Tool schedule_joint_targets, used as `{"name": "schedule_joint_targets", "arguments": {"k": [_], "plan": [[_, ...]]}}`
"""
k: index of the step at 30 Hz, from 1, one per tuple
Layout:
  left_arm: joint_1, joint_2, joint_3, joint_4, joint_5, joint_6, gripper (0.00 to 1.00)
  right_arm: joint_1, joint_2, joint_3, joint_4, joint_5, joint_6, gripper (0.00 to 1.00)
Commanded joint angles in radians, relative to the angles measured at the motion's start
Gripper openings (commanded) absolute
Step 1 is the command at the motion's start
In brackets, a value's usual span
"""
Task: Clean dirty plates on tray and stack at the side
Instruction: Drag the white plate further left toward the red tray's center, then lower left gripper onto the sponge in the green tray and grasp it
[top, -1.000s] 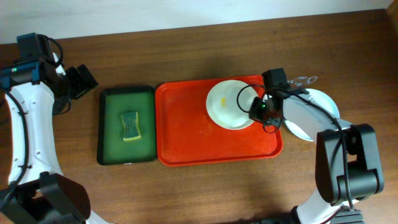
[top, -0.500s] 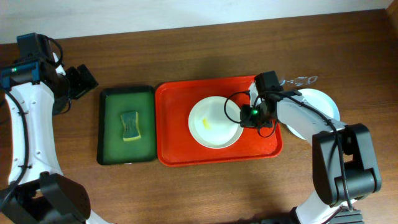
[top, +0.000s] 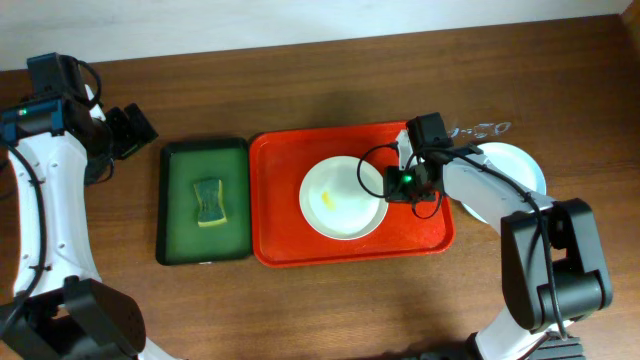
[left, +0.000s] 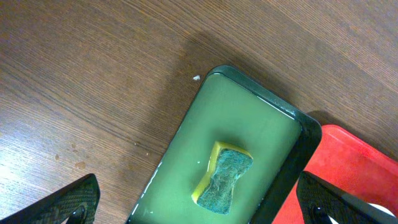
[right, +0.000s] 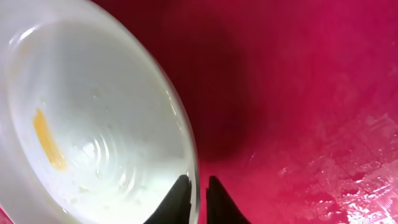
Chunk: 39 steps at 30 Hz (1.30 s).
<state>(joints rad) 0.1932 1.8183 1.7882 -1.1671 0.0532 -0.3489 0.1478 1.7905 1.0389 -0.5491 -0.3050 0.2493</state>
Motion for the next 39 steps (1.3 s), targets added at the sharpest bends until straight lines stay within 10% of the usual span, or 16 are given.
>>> {"name": "schedule_joint_targets", "arguments": {"k": [1,4,19,25,28,29,39], "plan": [[0.001,-0.016,0.013,-0.001,0.007,-0.003,0.99,0.009,-0.015,-0.007,-0.024,0.006,-0.006,0.17],[0.002,-0.016,0.013,0.018,0.007,-0.003,0.99,0.009,-0.015,-0.007,-0.034,0.005,0.023,0.04],[-0.172,-0.01,-0.188,-0.102,0.124,0.172,0.86,0.009,-0.015,-0.007,-0.074,0.002,0.085,0.04],[-0.281,-0.01,-0.329,0.034,0.024,0.172,1.0,0.009,-0.015,-0.007,-0.075,0.002,0.085,0.05],[-0.282,-0.008,-0.329,0.077,-0.025,0.172,0.41,0.009,-0.015,-0.007,-0.075,0.002,0.085,0.05],[-0.282,-0.004,-0.329,0.089,-0.044,0.171,0.36,0.009,-0.015,-0.007,-0.075,0.002,0.085,0.04],[-0.282,0.016,-0.44,0.215,-0.076,0.099,0.41,0.009,-0.015,-0.007,-0.071,0.002,0.085,0.05]]}}
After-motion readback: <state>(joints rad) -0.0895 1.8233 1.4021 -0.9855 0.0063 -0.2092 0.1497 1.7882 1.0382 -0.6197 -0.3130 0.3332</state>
